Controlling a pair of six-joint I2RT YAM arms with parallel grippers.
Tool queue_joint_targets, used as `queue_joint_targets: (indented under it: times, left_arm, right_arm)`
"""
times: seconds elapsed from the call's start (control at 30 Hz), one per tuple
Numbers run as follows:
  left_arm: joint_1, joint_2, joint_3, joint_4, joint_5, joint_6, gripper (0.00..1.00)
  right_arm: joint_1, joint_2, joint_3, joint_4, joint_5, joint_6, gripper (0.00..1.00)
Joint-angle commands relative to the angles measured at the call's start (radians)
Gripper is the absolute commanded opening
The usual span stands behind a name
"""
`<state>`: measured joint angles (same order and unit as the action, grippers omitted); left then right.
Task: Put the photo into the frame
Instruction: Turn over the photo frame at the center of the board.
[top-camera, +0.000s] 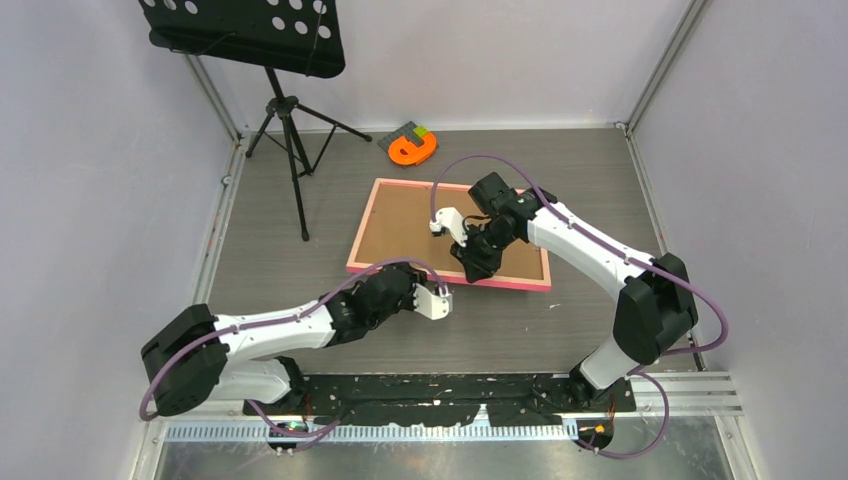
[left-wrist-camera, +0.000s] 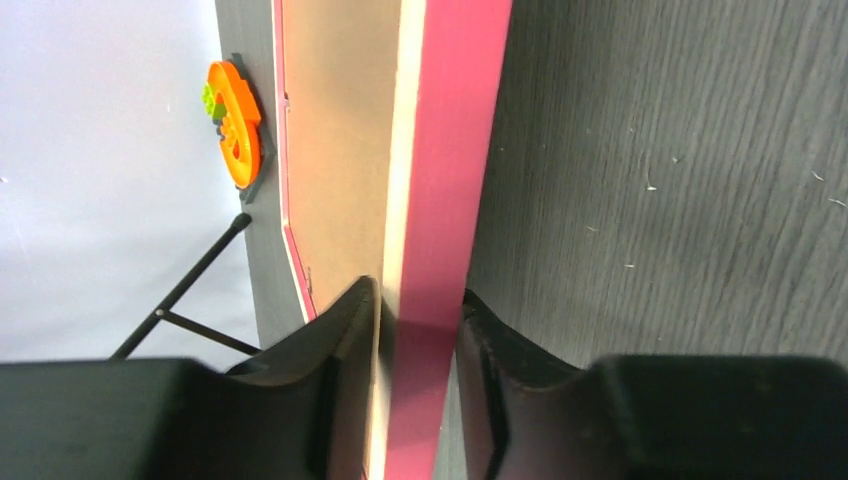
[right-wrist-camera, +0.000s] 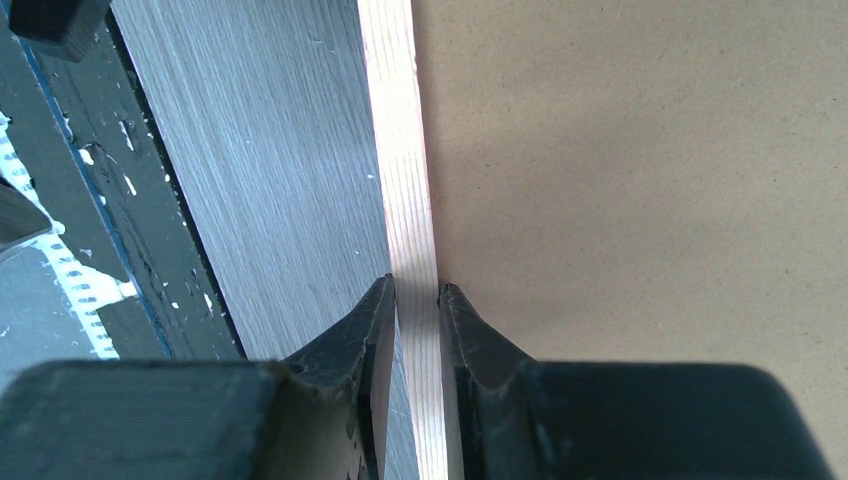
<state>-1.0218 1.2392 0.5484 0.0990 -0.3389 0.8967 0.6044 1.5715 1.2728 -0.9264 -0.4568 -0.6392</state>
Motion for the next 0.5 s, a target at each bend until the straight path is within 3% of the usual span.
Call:
queue_joint_targets:
  times: [0.0,0.13,0.2,0.33,0.37,0.47]
  left_arm:
    - [-0.005,0.008,0.072,-0.023,-0.013,-0.013,0.26]
    - [-0.005,0.017,0.094,-0.04,-0.038,-0.025,0.02]
    - [-0.005,0.004,0.091,-0.031,-0.043,-0.036,0.0]
    - [-0.006,-0.017,0.102,-0.049,-0.063,-0.068,0.0]
    - [-0.006,-0.023,0.108,-0.059,-0.069,-0.077,0.0]
    - [-0.005,-0.045,0.117,-0.072,-0.08,-0.084,0.0]
  right_arm:
    - [-0.013,-0.04,0.037,-0.003,-0.028,0.04,0.06]
    - [-0.018,-0.057,0.035,-0.001,-0.028,0.044,0.06]
    - [-0.02,-0.064,0.035,-0.001,-0.024,0.048,0.08]
    - [-0.027,-0.083,0.037,-0.004,-0.009,0.059,0.26]
    - [-0.028,-0.086,0.042,-0.004,-0.006,0.062,0.41]
    - [-0.034,-0.1,0.06,-0.02,0.007,0.075,0.57]
